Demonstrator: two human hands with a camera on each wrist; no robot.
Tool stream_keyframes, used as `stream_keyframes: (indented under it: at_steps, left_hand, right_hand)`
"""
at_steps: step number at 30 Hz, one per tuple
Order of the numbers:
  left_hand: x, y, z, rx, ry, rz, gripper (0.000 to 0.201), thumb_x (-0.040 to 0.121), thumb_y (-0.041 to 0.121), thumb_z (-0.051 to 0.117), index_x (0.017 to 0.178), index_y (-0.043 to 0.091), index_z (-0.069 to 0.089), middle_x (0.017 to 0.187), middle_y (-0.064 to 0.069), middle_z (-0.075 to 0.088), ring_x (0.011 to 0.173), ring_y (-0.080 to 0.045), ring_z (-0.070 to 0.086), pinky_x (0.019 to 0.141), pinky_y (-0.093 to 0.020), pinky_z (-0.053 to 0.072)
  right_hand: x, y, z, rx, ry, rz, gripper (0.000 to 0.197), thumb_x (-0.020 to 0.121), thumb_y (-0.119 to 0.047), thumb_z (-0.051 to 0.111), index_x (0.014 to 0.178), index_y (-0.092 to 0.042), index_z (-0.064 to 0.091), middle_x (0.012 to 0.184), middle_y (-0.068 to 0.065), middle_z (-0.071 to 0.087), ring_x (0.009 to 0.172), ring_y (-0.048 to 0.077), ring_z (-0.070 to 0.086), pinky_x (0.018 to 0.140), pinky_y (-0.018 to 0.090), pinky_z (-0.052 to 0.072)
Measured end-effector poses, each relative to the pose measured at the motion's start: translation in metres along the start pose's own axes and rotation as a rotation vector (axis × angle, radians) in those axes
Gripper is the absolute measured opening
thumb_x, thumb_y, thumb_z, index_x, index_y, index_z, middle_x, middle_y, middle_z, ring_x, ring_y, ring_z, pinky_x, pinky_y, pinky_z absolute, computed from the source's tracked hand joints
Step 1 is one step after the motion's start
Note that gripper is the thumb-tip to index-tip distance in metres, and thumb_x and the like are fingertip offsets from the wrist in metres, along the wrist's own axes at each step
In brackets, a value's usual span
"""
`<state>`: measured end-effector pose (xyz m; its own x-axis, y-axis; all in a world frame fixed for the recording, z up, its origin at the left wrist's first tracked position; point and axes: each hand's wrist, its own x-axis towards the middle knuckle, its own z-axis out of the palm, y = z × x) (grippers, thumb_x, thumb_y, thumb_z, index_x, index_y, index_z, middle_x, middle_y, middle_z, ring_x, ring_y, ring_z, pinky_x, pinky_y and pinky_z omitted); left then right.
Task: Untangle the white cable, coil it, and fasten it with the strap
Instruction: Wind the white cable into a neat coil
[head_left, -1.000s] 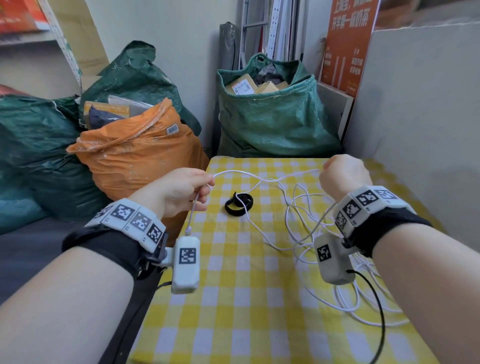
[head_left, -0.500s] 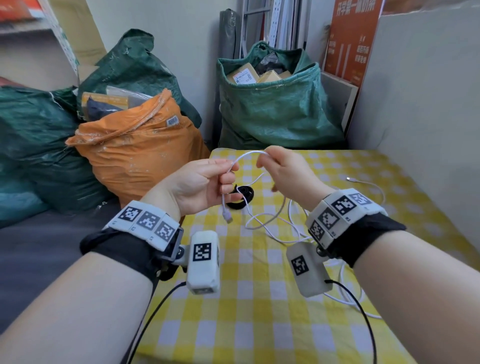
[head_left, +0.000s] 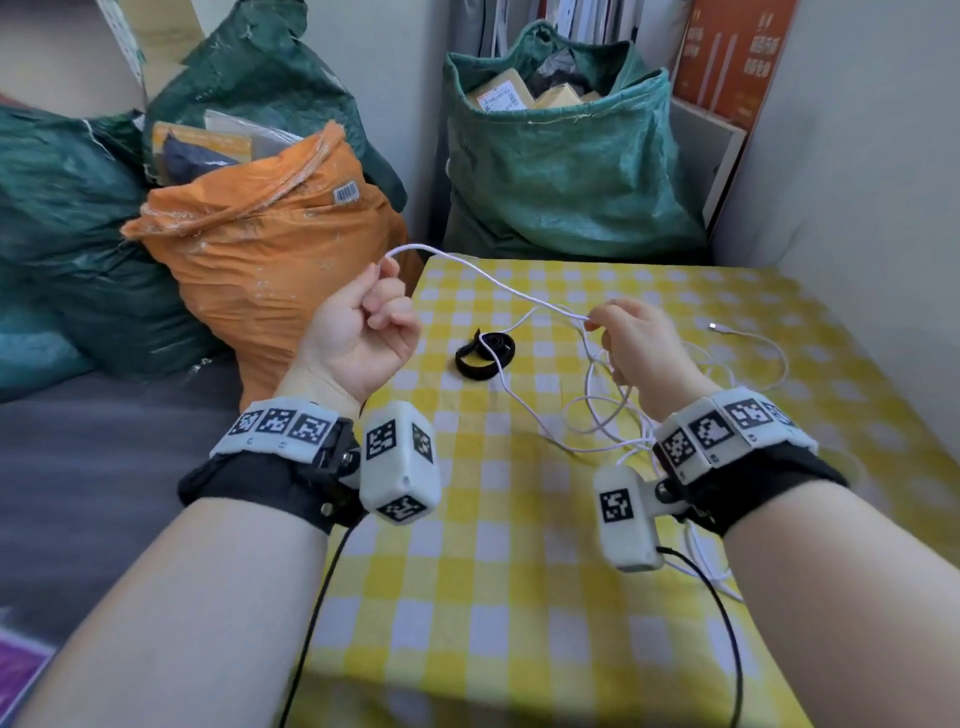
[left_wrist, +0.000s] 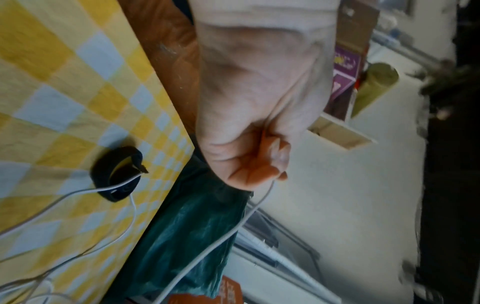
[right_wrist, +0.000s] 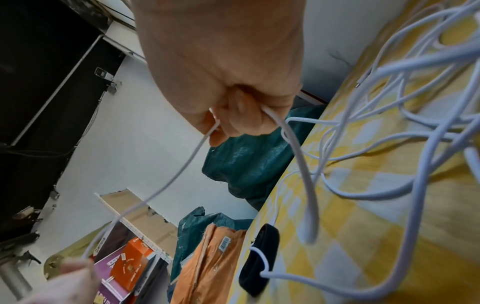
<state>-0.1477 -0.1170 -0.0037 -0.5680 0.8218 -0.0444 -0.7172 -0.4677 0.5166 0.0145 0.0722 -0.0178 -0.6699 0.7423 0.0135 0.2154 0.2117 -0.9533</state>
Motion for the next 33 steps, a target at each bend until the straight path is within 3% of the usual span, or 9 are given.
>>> stream_keyframes:
  at_steps: [4,7,10,13,18,22,26,29,33]
  left_hand:
    - [0.005,0.004,-0.021,-0.071,0.088,0.081,0.023,0.098,0.022,0.037,0.089,0.015,0.057,0.053,0.006,0.042,0.043,-0.006,0.039,0.048,-0.017,0.045]
    - [0.005,-0.012,-0.022,0.115,0.098,0.073,0.017,0.095,0.023,0.042,0.092,0.021,0.059,0.070,0.011,0.058,0.059,-0.006,0.051,0.062,-0.018,0.048]
    - [0.005,-0.030,-0.020,0.259,0.062,0.065,0.018,0.097,0.020,0.041,0.092,0.025,0.058,0.084,0.010,0.068,0.067,-0.008,0.060,0.062,-0.019,0.050]
    - [0.003,-0.044,-0.019,0.294,0.031,0.059,0.019,0.099,0.014,0.039,0.092,0.021,0.056,0.087,0.002,0.071,0.072,-0.012,0.067,0.061,-0.020,0.054]
    - [0.006,-0.065,-0.020,0.598,0.010,0.002,0.014,0.100,0.009,0.041,0.093,0.013,0.053,0.079,-0.004,0.072,0.079,-0.016,0.071,0.077,-0.030,0.058]
    - [0.014,-0.066,-0.016,0.924,-0.016,-0.049,0.021,0.102,0.009,0.037,0.094,0.012,0.056,0.077,-0.006,0.063,0.066,-0.013,0.067,0.072,-0.026,0.055]
    - [0.021,-0.067,-0.014,1.074,-0.033,-0.136,0.020,0.103,0.018,0.038,0.104,0.013,0.058,0.058,0.005,0.055,0.043,-0.005,0.041,0.043,-0.015,0.031]
    - [0.026,-0.064,-0.017,0.971,-0.049,-0.178,0.023,0.102,0.017,0.037,0.105,0.013,0.060,0.055,0.005,0.048,0.038,-0.004,0.027,0.041,-0.017,0.015]
    - [0.035,-0.059,-0.025,0.886,-0.038,-0.236,0.025,0.101,0.019,0.037,0.100,0.011,0.062,0.054,0.004,0.043,0.037,-0.004,0.027,0.040,-0.018,0.017]
  right_hand:
    - [0.006,0.013,0.000,-0.104,0.094,-0.039,0.024,0.088,-0.019,0.050,0.068,-0.022,0.063,0.057,0.000,0.042,0.050,0.016,0.037,0.051,0.029,0.029]
    - [0.008,0.018,0.007,-0.128,0.081,-0.033,0.034,0.088,-0.004,0.039,0.093,-0.015,0.070,0.061,0.000,0.047,0.050,0.016,0.037,0.051,0.029,0.029]
    - [0.003,0.018,0.016,-0.185,0.008,-0.042,0.041,0.088,0.002,0.037,0.112,-0.012,0.067,0.069,-0.003,0.055,0.051,0.009,0.039,0.047,0.020,0.031]
    - [-0.007,0.018,0.022,-0.245,-0.098,-0.066,0.032,0.088,-0.002,0.046,0.105,-0.015,0.070,0.079,-0.003,0.068,0.047,0.001,0.043,0.045,0.014,0.034]
    - [-0.024,0.014,0.030,-0.243,-0.317,-0.079,0.010,0.087,-0.011,0.060,0.086,-0.019,0.065,0.081,-0.004,0.074,0.045,0.001,0.045,0.041,0.013,0.035]
    - [-0.022,0.004,0.031,-0.092,-0.442,-0.120,0.010,0.086,-0.008,0.062,0.084,-0.018,0.062,0.076,0.003,0.073,0.044,0.006,0.035,0.045,0.018,0.029]
    - [-0.015,0.005,0.029,0.081,-0.573,-0.118,0.022,0.078,-0.008,0.068,0.094,-0.017,0.057,0.080,0.011,0.063,0.050,0.009,0.037,0.046,0.018,0.029]
    - [-0.004,0.008,0.023,0.107,-0.509,-0.084,0.016,0.085,-0.004,0.064,0.090,-0.018,0.058,0.076,0.005,0.067,0.051,0.009,0.040,0.047,0.018,0.032]
    - [0.012,0.017,0.017,0.131,-0.382,-0.048,0.017,0.087,-0.002,0.061,0.079,-0.017,0.062,0.070,0.003,0.068,0.044,0.005,0.040,0.043,0.014,0.033]
